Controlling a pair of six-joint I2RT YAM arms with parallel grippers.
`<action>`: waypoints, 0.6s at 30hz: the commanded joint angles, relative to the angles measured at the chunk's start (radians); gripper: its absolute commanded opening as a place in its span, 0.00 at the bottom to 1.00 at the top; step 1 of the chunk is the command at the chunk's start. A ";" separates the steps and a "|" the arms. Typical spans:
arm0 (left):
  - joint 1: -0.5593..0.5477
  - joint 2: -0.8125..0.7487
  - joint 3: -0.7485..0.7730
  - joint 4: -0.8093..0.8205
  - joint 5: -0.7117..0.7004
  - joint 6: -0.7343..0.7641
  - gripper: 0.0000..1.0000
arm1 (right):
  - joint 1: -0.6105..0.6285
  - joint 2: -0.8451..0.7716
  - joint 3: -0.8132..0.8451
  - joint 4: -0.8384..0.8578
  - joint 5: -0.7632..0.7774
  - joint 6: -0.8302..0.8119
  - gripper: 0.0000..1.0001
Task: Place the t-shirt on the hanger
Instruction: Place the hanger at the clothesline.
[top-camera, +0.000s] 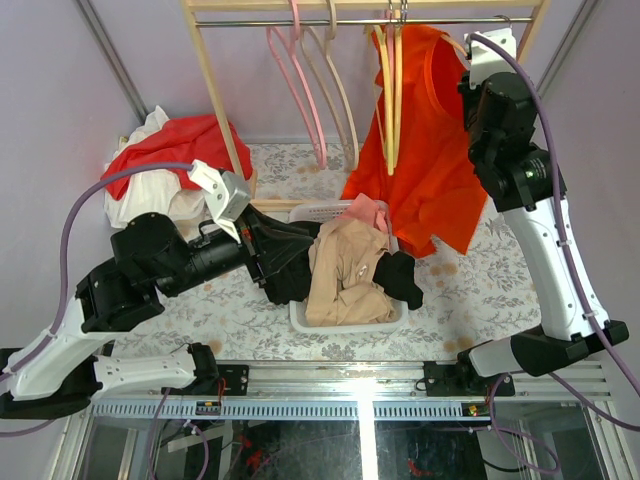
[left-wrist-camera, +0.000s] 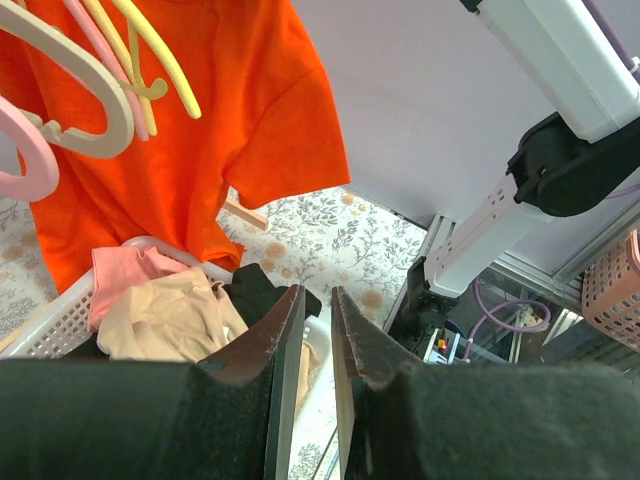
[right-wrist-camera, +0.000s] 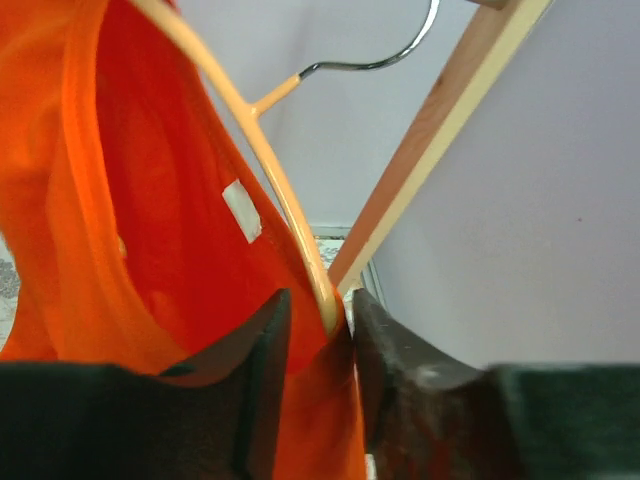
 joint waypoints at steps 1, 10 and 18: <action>-0.005 0.002 0.036 0.047 0.001 -0.005 0.16 | -0.016 -0.040 0.012 0.050 0.050 0.018 0.45; -0.005 0.005 0.038 0.046 0.006 -0.015 0.15 | -0.020 -0.045 0.062 0.004 0.006 0.054 0.58; -0.005 -0.004 0.051 0.012 -0.125 -0.010 0.15 | -0.154 -0.021 0.138 -0.148 -0.135 0.210 0.61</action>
